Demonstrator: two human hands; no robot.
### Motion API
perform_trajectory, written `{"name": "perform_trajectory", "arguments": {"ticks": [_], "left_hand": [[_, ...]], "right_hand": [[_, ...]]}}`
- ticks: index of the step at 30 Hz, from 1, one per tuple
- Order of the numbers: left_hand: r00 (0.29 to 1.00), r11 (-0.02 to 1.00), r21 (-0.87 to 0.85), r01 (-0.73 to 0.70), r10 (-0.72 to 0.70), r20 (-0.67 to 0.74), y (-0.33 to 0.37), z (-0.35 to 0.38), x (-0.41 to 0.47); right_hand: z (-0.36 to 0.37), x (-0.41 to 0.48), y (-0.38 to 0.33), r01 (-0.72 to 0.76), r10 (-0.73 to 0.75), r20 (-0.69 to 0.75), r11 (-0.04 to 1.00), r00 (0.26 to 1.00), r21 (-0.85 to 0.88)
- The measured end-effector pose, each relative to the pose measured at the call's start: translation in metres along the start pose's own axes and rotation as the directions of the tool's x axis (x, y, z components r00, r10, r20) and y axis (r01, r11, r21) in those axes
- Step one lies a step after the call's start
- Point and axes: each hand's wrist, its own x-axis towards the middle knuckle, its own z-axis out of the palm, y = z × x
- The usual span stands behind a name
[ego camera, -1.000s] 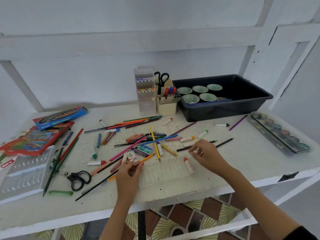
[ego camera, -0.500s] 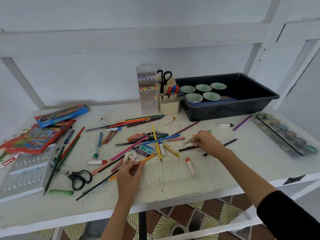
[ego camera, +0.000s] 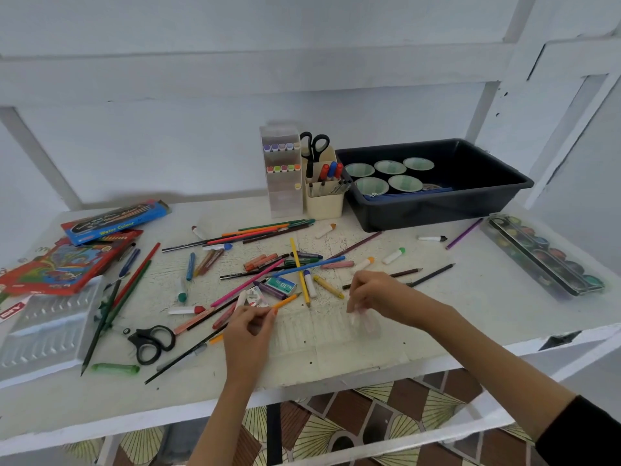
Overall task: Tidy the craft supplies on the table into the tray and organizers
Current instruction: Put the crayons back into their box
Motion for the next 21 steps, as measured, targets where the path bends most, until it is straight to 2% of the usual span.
{"name": "perform_trajectory", "arguments": {"ticks": [3, 5, 8, 9, 13, 17, 21], "left_hand": [[1.000, 1.000, -0.007, 0.001, -0.001, 0.000, -0.001, 0.000, 0.000], [1.000, 1.000, -0.009, 0.005, -0.005, 0.000, -0.001, 0.000, 0.000], [1.000, 1.000, -0.008, 0.003, -0.003, 0.000, -0.002, 0.000, 0.000], [1.000, 1.000, -0.006, 0.001, -0.001, 0.001, -0.002, 0.001, 0.000], [1.000, 1.000, -0.017, 0.016, -0.016, 0.007, -0.004, 0.001, 0.000], [1.000, 1.000, -0.004, 0.011, -0.011, 0.010, -0.006, 0.001, 0.000], [1.000, 1.000, -0.001, 0.024, -0.024, 0.010, -0.007, 0.001, 0.001]], "right_hand": [[0.010, -0.003, 0.004, -0.053, 0.052, 0.020, 0.997, 0.998, 0.054], [0.011, -0.006, 0.003, -0.027, 0.026, -0.031, 0.999, 0.999, -0.019], [0.016, -0.010, 0.002, -0.063, 0.067, -0.064, 0.997, 0.996, 0.054], [0.019, -0.012, 0.003, -0.032, 0.033, -0.083, 0.999, 0.996, 0.007], [0.032, -0.020, 0.007, 0.033, -0.027, -0.145, 0.999, 0.989, 0.039], [0.039, -0.020, 0.011, -0.013, 0.038, -0.222, 0.994, 0.974, 0.111], [0.038, -0.020, 0.011, -0.040, 0.070, -0.208, 0.988, 0.975, 0.146]]}}
